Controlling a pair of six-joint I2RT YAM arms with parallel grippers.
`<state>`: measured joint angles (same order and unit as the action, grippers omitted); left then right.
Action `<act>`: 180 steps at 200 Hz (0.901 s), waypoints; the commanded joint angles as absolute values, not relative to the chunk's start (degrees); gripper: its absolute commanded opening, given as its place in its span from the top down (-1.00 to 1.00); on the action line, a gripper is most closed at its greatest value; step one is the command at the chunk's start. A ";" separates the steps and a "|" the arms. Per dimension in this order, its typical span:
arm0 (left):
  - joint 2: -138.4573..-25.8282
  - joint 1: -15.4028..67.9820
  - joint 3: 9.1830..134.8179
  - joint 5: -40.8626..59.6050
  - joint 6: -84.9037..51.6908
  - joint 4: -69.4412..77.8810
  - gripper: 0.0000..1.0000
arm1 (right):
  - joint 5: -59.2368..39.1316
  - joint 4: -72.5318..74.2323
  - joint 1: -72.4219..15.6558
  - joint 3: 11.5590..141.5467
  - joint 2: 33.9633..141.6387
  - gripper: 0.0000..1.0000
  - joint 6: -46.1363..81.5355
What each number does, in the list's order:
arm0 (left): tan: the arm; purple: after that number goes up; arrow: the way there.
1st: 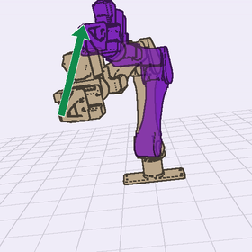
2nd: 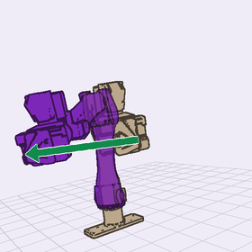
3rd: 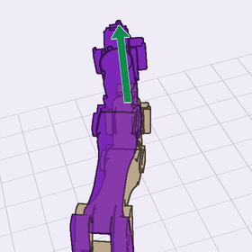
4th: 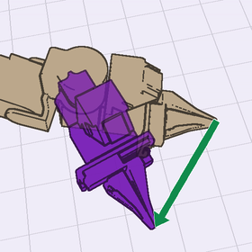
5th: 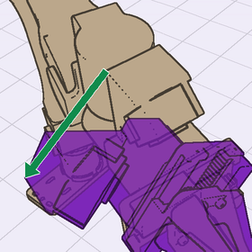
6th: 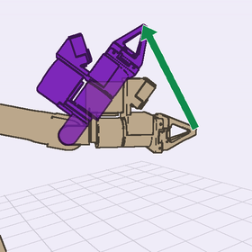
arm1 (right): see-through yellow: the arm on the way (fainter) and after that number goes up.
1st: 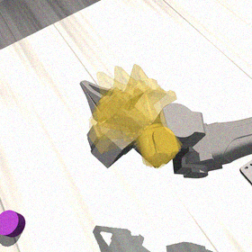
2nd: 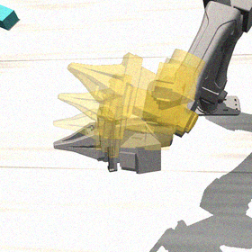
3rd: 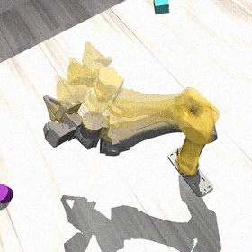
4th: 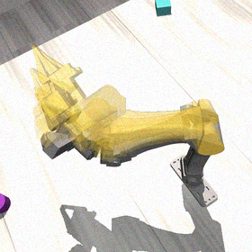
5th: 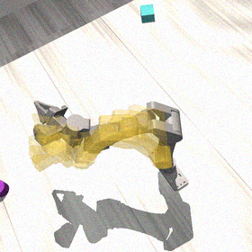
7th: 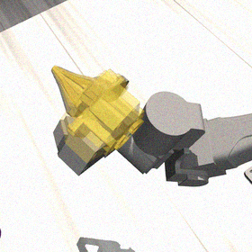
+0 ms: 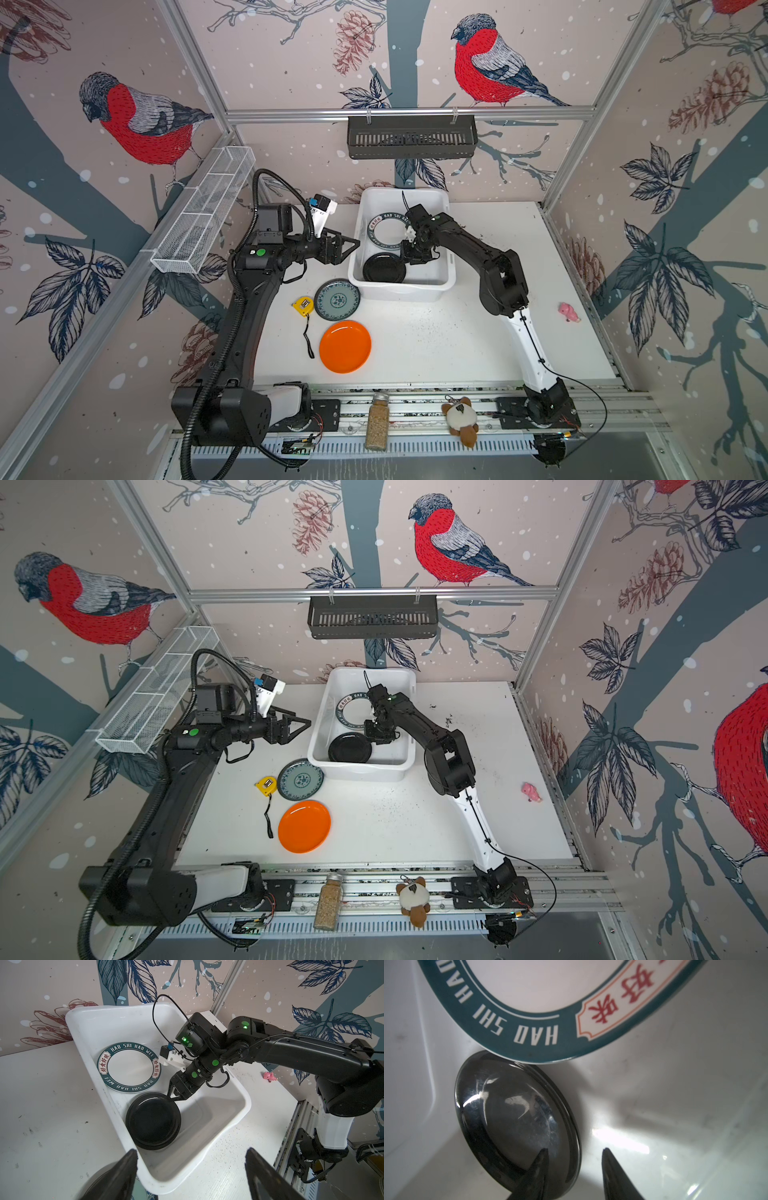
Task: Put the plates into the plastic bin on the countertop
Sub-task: 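Open the right gripper and release the black plate onto the bin floor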
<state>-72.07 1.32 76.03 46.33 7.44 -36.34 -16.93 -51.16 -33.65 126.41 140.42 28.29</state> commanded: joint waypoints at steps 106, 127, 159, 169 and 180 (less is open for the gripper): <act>-72.14 1.23 78.66 42.59 10.93 -42.59 -0.77 | -11.60 -56.06 -34.58 129.09 134.67 0.02 25.29; -71.55 1.24 76.88 37.86 13.56 -44.50 -0.76 | -11.04 -57.50 -34.71 130.36 132.00 0.03 25.05; -71.41 0.47 72.48 34.27 17.79 -47.62 -0.75 | -10.33 -57.78 -34.72 129.78 125.34 0.05 25.49; -71.62 0.25 71.17 33.01 18.08 -48.28 -0.73 | -9.96 -57.29 -34.97 128.73 123.01 0.05 25.73; -71.73 -0.15 69.95 31.81 18.97 -48.61 -0.72 | -9.14 -56.00 -35.55 126.21 119.61 0.06 26.17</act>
<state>-71.64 0.51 71.88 35.53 15.00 -45.21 -11.27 -56.66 -34.68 129.03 124.77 25.54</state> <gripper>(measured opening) 0.865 0.472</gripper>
